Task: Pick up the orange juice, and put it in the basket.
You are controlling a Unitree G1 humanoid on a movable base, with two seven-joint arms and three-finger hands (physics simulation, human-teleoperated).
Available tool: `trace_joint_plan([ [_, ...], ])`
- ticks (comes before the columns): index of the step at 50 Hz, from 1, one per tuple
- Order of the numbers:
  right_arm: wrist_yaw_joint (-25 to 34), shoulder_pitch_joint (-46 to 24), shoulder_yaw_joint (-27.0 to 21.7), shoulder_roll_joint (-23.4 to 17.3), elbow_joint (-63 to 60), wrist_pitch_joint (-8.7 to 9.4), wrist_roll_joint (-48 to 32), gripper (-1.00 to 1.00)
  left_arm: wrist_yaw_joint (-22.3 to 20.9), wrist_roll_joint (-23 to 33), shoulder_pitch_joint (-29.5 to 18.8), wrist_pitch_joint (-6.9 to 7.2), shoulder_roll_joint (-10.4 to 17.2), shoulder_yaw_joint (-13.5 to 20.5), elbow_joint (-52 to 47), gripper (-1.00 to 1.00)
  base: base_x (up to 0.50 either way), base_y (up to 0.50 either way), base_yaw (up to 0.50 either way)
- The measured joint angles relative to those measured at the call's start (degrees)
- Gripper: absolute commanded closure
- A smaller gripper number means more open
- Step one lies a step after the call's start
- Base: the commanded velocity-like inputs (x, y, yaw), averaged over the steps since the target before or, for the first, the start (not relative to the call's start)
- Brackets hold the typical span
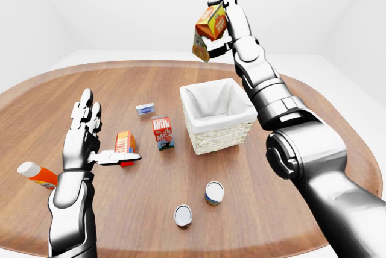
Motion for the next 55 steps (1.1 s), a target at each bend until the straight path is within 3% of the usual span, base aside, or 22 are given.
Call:
trace_joint_plan([
  [55, -5.8, 2.1, -5.8, 0.4, 4.4, 6.2, -6.5, 1.0, 0.0, -0.3, -0.2, 0.0, 0.1, 0.0, 0.4, -1.0, 0.0, 0.0, 0.0],
])
